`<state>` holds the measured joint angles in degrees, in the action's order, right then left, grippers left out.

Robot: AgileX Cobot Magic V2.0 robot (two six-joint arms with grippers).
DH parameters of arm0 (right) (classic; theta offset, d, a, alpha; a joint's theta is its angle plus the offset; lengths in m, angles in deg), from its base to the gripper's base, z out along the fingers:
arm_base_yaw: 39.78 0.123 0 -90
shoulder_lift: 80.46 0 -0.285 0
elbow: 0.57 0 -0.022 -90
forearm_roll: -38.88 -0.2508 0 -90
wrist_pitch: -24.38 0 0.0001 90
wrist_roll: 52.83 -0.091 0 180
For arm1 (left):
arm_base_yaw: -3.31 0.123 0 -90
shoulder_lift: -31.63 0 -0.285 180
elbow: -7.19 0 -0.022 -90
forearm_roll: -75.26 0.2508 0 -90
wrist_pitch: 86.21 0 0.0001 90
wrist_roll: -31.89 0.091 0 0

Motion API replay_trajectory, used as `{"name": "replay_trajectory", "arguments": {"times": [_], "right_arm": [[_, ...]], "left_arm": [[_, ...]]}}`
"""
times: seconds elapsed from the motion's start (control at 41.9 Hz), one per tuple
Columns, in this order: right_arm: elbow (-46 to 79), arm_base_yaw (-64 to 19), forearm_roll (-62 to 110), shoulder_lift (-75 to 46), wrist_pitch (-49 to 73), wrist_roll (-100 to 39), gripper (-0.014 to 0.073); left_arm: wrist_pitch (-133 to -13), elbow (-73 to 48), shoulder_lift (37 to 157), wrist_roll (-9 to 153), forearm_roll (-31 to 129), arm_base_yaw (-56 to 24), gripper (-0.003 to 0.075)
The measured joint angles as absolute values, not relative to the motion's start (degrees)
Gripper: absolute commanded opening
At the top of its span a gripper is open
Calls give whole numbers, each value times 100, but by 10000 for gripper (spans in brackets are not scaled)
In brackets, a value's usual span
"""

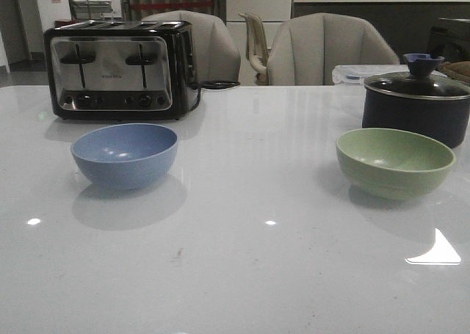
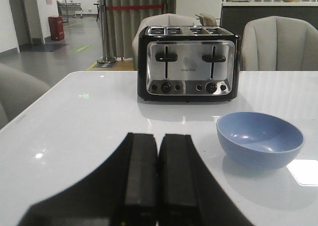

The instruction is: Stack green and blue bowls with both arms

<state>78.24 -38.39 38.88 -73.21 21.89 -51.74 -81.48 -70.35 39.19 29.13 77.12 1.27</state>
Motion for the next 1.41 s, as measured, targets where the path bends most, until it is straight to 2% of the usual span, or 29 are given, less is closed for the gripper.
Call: {"name": "replay_trajectory", "arguments": {"times": [0.836,0.979,1.17,1.409], "right_arm": [[7824,-3839,3835,-7321,2232,-5174,34],[7351,-3839,3673,-7321,1975,-5174,34],[6006,-3839,3717,-7180,1452,-5174,34],[4405,-3839,3824,-6027,235,-5174,34]], "left_arm": [[-8320,-7035,3919,2913,7712,127,104],[-8445,-6886,3919,2913,7712,127,104],[-8295,-5651,3935,2913,7712,127,104],[-6804,-3707,4757,2913,7625,127,104]]}}
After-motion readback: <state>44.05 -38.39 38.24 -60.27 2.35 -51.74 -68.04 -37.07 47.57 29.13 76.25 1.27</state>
